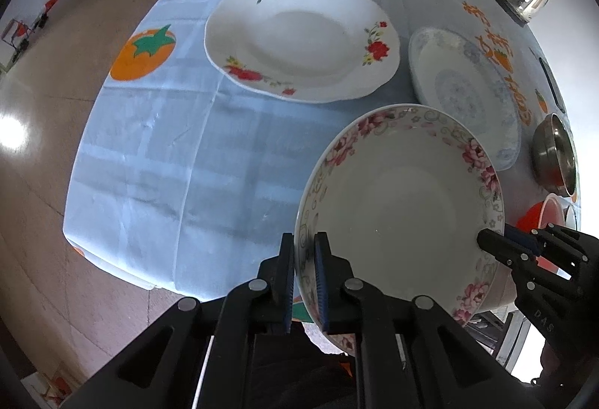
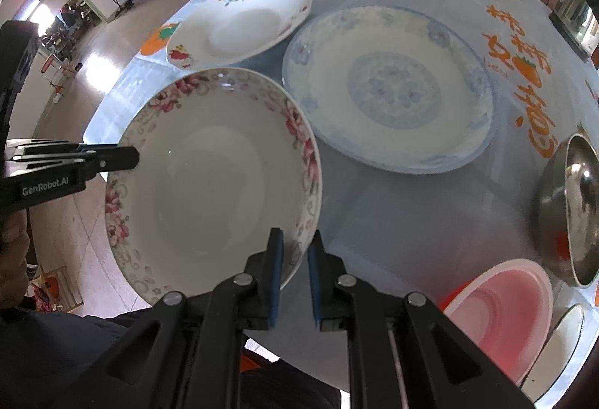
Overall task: Organize plates and bowls
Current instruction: 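Lift the pink-floral plate with both tools and carry it toward the blue-patterned plate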
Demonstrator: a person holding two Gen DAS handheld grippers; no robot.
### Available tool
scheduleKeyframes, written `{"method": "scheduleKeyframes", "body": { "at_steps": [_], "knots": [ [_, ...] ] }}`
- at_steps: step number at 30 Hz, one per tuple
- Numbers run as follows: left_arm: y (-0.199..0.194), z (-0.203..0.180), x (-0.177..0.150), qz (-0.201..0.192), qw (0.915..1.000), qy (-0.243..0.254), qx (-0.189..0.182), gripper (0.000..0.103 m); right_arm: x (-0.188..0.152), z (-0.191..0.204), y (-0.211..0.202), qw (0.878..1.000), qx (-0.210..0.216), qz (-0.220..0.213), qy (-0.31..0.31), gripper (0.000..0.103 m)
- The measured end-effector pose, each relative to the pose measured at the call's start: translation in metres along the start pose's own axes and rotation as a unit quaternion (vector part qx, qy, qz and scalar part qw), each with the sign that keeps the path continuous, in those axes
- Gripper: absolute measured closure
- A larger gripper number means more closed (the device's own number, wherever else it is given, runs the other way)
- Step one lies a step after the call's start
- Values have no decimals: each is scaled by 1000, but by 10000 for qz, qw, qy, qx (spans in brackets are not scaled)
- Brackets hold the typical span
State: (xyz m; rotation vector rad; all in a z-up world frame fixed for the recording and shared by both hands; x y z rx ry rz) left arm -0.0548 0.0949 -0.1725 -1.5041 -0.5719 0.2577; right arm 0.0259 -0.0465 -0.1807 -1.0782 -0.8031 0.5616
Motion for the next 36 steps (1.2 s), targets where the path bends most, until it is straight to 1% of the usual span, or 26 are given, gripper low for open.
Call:
{"method": "scheduleKeyframes", "body": {
  "at_steps": [15, 24, 36],
  "knots": [
    [-16, -21, 17, -251, 9994, 215, 54, 92, 7, -11, -23, 9994, -174, -293, -44, 90],
    [-20, -34, 32, -334, 9989, 331, 51, 92, 13, -25, -36, 9988, -276, -412, 15, 90],
    [-21, -52, 42, -364, 9983, 456, 21, 92, 18, -41, -44, 9980, -376, -496, 90, 90]
  ]
}}
Point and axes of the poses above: each gripper's, at about its wrist camera, not at the fingertips, and y roughly the way its jaws point, z to its left, x to its top, the point moved 10 cm from there along y, roughly the way its jaws point, and after that the axes turned 4 degrees about x, right-handed, at the moved point
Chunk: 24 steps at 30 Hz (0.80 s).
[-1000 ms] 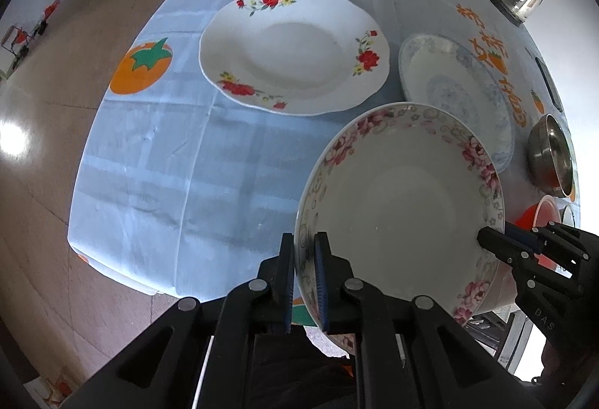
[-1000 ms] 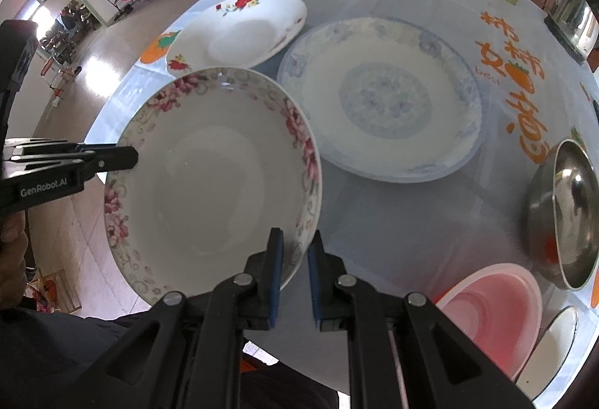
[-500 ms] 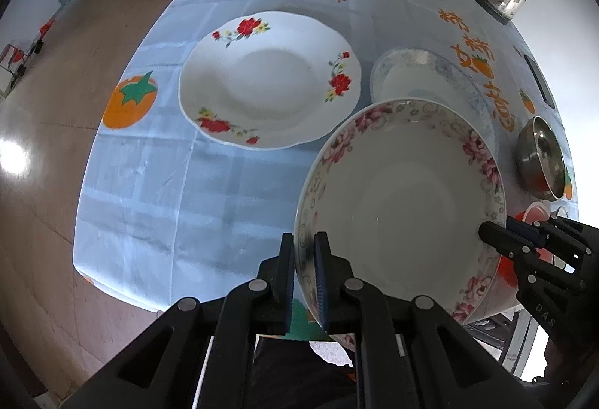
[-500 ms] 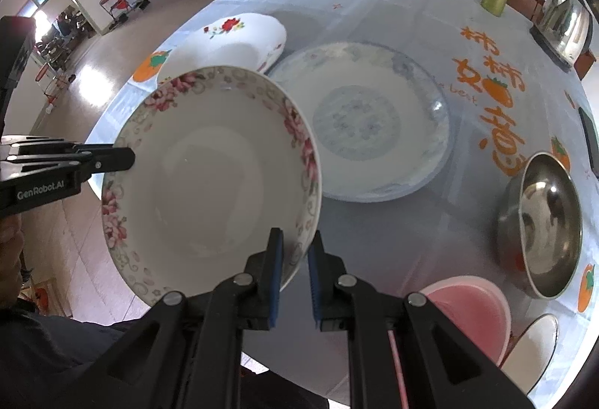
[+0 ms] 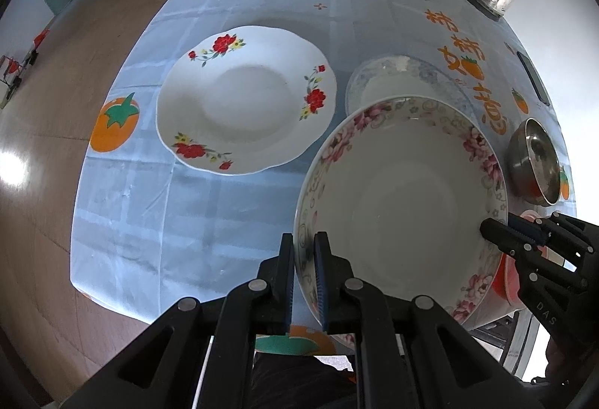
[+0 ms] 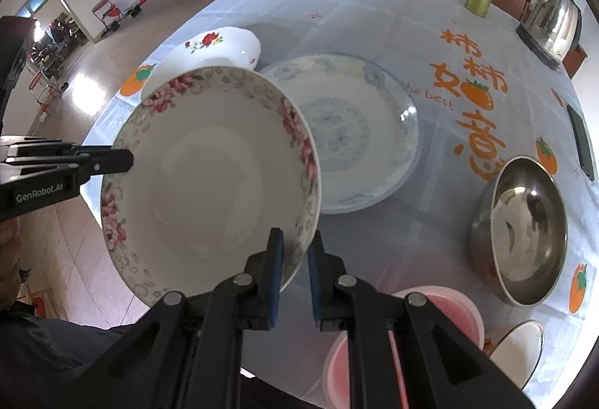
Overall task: Organize plates and bowls
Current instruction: 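Lift the pink-floral plate with both tools and carry it toward the blue-patterned plate, then lower the pink-floral plate onto the blue-patterned plate with both tools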
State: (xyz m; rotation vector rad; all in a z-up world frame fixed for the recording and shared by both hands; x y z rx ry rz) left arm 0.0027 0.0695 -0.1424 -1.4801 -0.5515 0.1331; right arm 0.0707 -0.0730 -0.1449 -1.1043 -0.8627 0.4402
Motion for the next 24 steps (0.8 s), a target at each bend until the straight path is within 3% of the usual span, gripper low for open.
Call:
{"method": "scheduleKeyframes", "body": {
  "at_steps": [24],
  "knots": [
    [3, -38, 18, -112, 9998, 45, -132, 91, 5, -35, -20, 9997, -198, -163, 56, 90]
  ]
}}
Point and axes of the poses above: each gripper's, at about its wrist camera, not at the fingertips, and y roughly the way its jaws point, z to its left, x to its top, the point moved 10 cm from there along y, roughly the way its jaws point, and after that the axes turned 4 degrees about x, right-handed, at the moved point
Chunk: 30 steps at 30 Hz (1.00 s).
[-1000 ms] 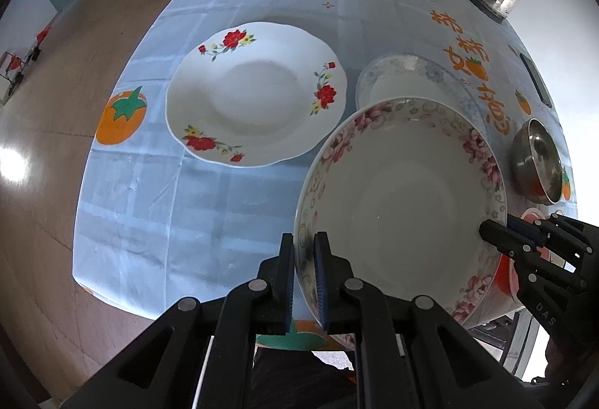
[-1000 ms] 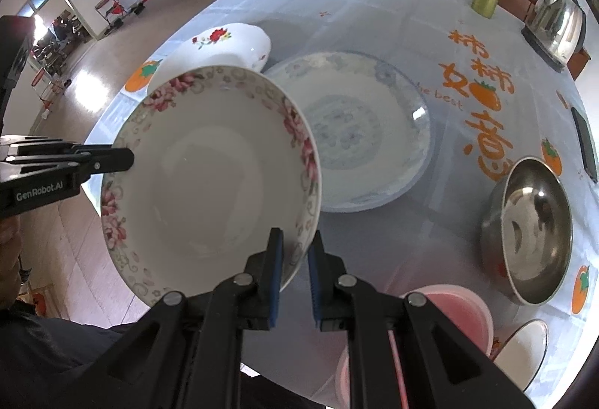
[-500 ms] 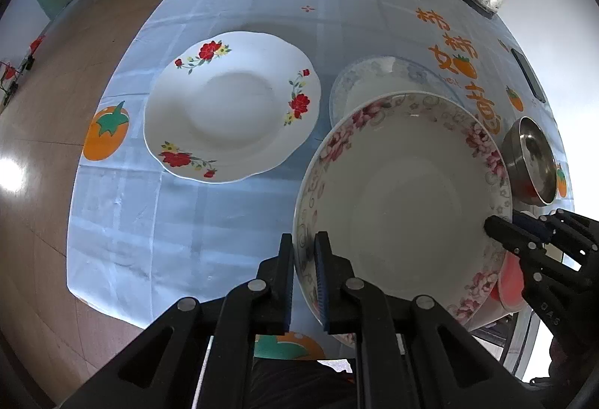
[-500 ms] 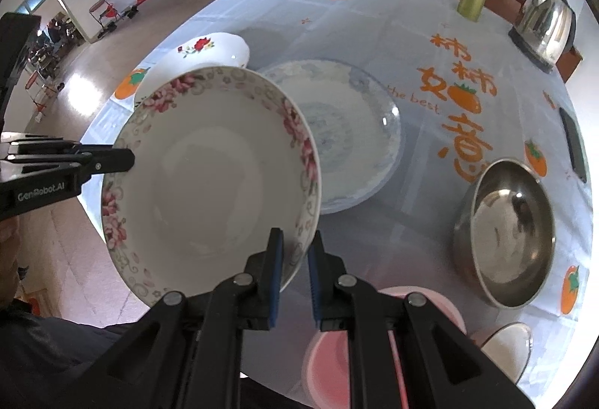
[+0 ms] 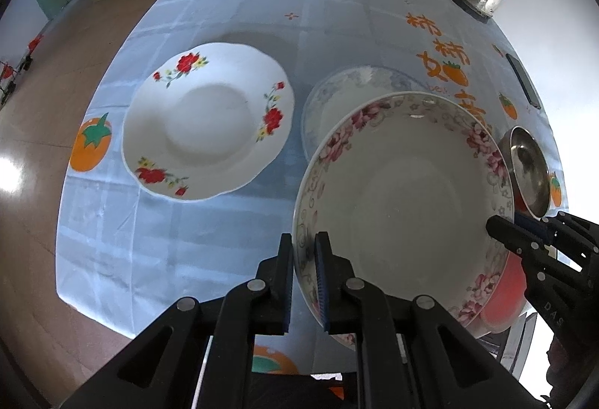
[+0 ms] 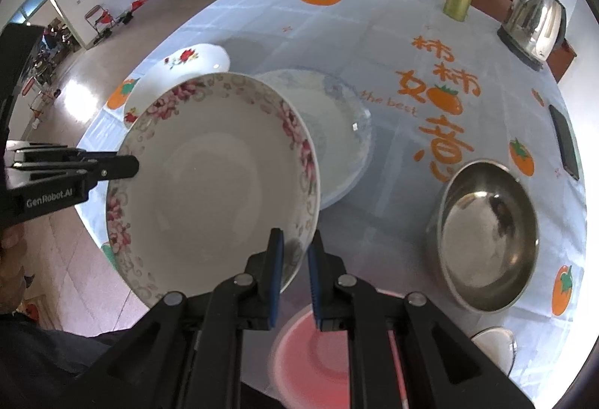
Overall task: Organize plates and bowls
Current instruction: 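Lower the pink-floral plate onto the blue-patterned plate with both tools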
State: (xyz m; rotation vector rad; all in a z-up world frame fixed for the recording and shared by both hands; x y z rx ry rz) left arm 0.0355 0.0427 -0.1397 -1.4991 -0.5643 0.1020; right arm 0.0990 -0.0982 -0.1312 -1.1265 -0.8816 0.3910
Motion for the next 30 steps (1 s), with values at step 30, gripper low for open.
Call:
{"method": "scheduleKeyframes", "body": {
  "at_steps": [30],
  "knots": [
    [13, -24, 54, -378, 9992, 115, -38, 91, 55, -54, 7, 9983, -421, -351, 191, 90]
  ]
}}
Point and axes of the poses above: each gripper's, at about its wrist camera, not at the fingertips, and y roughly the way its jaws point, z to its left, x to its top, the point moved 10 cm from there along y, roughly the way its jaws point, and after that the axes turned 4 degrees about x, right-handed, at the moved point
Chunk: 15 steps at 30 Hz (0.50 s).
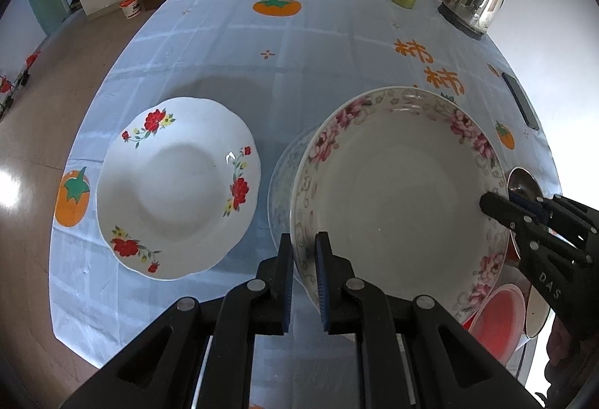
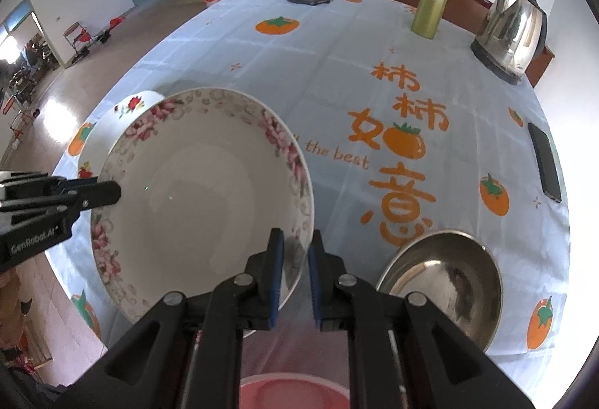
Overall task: Organize plates and bowls
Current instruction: 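Lower the pink-floral plate onto the blue-patterned plate with both tools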
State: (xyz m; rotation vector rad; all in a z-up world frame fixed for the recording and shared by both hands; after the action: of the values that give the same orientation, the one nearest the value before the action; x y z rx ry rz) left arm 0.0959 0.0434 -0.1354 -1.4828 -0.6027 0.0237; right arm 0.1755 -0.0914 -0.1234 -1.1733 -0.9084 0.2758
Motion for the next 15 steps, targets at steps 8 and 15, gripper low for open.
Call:
{"method": "scheduleKeyframes", "body": {
  "at_steps": [8, 15],
  "knots": [
    [6, -1, 5, 25, 10000, -23, 10, 91, 7, -7, 7, 9999, -56, -2, 83, 90],
    [9, -2, 8, 39, 10000, -20, 52, 91, 14, -11, 13, 9999, -80, -15, 119, 90]
  ]
}}
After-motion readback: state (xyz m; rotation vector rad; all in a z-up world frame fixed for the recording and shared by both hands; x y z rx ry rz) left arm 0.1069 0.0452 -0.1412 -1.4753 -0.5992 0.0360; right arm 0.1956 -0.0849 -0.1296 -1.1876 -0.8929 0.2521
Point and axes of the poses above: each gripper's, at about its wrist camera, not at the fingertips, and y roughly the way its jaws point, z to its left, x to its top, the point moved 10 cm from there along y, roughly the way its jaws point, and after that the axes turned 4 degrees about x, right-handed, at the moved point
